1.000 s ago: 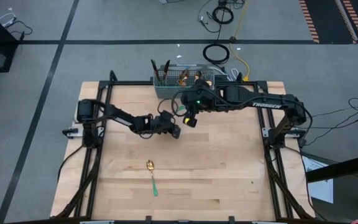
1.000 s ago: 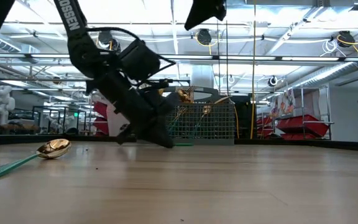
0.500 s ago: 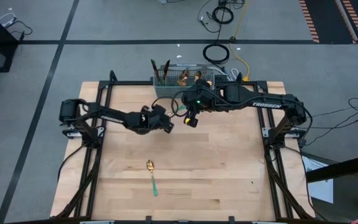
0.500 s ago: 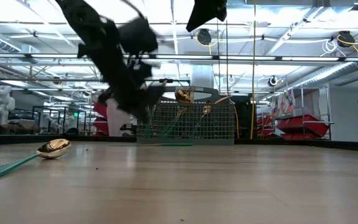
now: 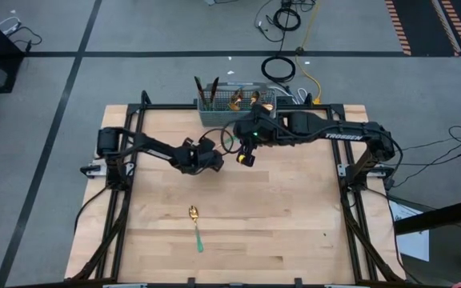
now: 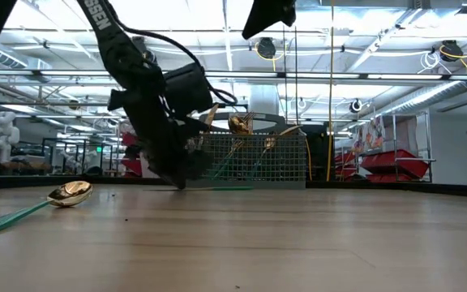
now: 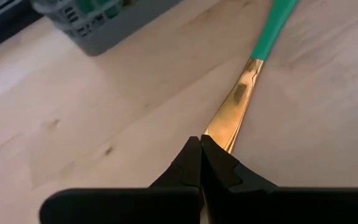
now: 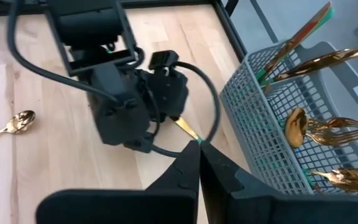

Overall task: Sort silverware
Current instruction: Put the green knife into the gray silverware organizer

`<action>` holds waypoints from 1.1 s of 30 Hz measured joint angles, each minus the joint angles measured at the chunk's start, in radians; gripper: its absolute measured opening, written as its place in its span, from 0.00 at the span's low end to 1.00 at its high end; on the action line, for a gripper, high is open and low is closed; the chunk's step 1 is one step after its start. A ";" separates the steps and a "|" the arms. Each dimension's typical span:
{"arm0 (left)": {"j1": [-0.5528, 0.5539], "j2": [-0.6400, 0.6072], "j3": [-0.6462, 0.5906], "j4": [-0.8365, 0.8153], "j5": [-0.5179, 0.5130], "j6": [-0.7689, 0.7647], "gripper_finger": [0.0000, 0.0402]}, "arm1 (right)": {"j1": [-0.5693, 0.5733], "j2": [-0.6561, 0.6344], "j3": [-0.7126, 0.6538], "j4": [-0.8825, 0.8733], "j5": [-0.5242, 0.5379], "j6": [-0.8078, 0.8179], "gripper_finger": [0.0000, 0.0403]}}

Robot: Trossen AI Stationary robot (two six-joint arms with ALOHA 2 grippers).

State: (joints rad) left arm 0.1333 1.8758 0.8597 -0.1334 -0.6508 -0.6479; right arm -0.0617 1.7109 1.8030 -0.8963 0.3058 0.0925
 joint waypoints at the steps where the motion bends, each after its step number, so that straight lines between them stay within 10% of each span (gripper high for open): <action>1: 0.000 0.005 0.000 0.017 0.006 0.000 0.00 | 0.004 0.000 0.000 0.000 0.000 0.000 0.00; 15: -0.111 0.017 -0.002 0.281 0.305 0.015 0.00 | 0.006 0.000 0.000 -0.030 0.000 -0.029 0.00; 33: -0.318 -0.009 0.073 0.352 0.336 -0.070 0.00 | 0.005 0.000 0.000 -0.353 0.001 0.023 0.00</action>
State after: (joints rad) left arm -0.1849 1.8667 0.9328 0.2182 -0.3145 -0.7176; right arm -0.0566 1.7111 1.8030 -1.2491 0.3069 0.1156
